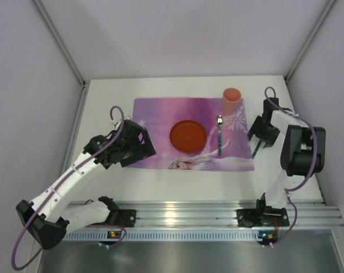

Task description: Set the dinner table for one person

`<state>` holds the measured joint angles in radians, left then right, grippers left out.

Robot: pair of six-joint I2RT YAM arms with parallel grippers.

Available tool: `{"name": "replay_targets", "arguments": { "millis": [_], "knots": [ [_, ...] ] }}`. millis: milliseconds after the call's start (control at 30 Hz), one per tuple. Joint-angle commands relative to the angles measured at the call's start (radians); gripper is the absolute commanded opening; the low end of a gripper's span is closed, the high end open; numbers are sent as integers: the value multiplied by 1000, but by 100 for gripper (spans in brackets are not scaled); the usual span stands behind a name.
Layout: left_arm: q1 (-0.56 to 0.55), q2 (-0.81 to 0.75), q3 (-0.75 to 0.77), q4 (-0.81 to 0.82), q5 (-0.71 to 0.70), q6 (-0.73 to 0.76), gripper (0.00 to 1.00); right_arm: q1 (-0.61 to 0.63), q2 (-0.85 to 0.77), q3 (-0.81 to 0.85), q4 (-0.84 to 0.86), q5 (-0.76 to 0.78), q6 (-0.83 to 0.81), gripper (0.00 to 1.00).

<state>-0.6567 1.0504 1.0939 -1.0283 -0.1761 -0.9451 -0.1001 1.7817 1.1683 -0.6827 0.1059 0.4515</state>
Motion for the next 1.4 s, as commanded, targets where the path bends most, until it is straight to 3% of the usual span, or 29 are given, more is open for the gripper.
{"name": "replay_targets", "arguments": {
  "millis": [0, 100, 167, 267, 367, 600, 833, 933, 1033, 1133, 1233, 1367],
  "knots": [
    [-3, -10, 49, -38, -29, -4, 94, 4, 51, -1, 58, 15, 30, 68],
    [-3, -24, 57, -75, -48, -6, 94, -3, 93, 1, 77, 15, 29, 52],
    [-3, -39, 60, -105, -65, -12, 95, -7, 111, 5, 89, 17, 29, 32],
    [-3, -56, 63, -122, -80, -18, 95, -15, 134, 10, 91, 32, 23, 11],
    [-3, -52, 69, -125, -82, -14, 95, -15, 116, 13, 68, 75, 21, 0],
    [-3, 46, 101, -36, -65, 57, 96, 34, -66, 77, -110, 210, 75, 0],
    [-1, 129, 144, 49, -60, 100, 97, 92, -202, 377, -308, 310, 39, 0],
    [-1, 122, 141, 70, -68, 103, 97, 192, -217, 517, -391, 337, 50, 0],
    [-1, 99, 150, 48, -106, 97, 98, 292, -225, 583, -381, 212, 76, 0],
    [0, 50, 164, -2, -201, 75, 98, 460, -219, 547, -227, -143, 114, 0],
    [-1, -25, 170, -71, -267, 28, 98, 592, -165, 557, -92, -239, 147, 0],
    [0, -134, 175, -145, -342, -32, 98, 760, 32, 637, 9, -348, 205, 0]
  ]
}}
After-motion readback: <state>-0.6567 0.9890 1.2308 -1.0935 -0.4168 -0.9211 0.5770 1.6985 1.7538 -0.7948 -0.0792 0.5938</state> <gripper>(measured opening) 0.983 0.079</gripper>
